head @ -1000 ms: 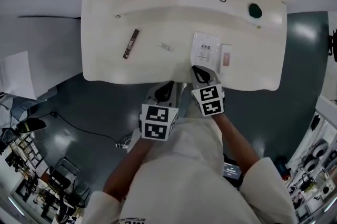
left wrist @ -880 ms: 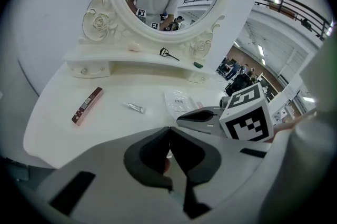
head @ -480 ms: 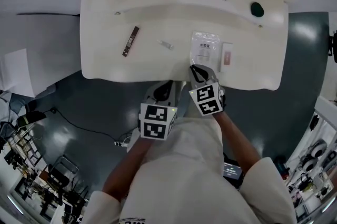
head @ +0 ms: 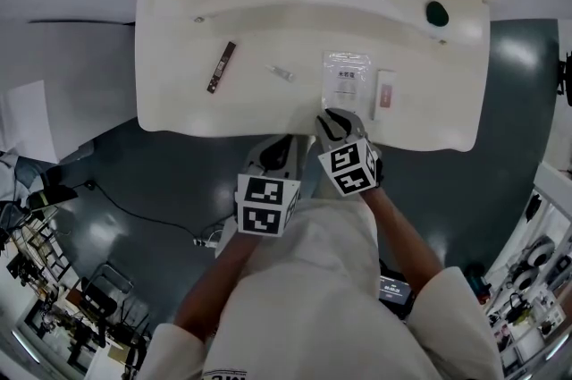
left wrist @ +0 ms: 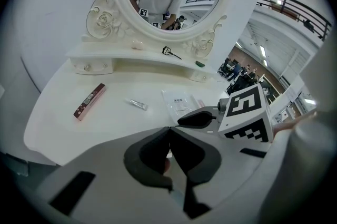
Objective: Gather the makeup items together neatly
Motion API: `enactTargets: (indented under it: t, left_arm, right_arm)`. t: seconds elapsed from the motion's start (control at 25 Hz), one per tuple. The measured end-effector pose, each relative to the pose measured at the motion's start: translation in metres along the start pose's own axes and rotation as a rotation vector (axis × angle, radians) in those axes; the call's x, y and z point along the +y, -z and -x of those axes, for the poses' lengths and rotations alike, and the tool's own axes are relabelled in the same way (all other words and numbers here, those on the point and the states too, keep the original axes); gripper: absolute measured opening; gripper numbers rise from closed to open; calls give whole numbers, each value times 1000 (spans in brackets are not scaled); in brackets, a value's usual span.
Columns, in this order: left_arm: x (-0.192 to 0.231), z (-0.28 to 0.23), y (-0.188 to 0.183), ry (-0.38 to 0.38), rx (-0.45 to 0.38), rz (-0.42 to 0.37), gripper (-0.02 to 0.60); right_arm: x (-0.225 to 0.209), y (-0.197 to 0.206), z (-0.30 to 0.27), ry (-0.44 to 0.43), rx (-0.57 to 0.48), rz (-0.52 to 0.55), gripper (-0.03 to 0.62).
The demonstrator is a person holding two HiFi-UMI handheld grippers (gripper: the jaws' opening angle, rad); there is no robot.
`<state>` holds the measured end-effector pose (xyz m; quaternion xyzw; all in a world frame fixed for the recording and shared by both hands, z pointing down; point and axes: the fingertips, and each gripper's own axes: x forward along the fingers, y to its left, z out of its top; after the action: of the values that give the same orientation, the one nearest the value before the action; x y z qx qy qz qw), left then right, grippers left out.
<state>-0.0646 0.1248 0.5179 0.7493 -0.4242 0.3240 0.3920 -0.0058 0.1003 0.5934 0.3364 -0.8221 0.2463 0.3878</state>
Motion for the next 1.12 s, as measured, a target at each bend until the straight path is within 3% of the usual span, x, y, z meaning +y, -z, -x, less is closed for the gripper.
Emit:
enactTargets:
  t: [0.68,1.12]
  left_arm:
    - [-3,4,-1,2,-18,-4,10]
    - [0,14,-9,1,-59,6,10]
  right_arm:
    - [3,-5,12,8,-39,-26,95]
    - [3,-22,27,54,-89,-65,3]
